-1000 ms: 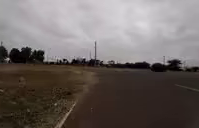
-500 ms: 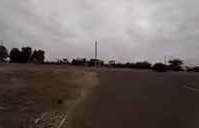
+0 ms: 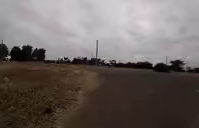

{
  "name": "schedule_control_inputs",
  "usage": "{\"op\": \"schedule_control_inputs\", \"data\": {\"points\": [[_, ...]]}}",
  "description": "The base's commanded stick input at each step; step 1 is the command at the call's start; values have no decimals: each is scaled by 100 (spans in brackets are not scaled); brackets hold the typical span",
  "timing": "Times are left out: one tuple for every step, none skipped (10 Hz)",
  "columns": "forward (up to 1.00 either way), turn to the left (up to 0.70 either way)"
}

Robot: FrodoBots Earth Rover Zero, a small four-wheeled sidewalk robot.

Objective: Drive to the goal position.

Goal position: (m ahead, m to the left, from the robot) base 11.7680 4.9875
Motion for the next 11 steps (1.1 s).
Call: {"op": "schedule_control_inputs", "data": {"points": [[85,-3],[85,-12],[85,-19],[85,-25],[85,-28],[85,-28],[85,-28],[85,-28],[85,-28],[85,-28],[85,0]]}}
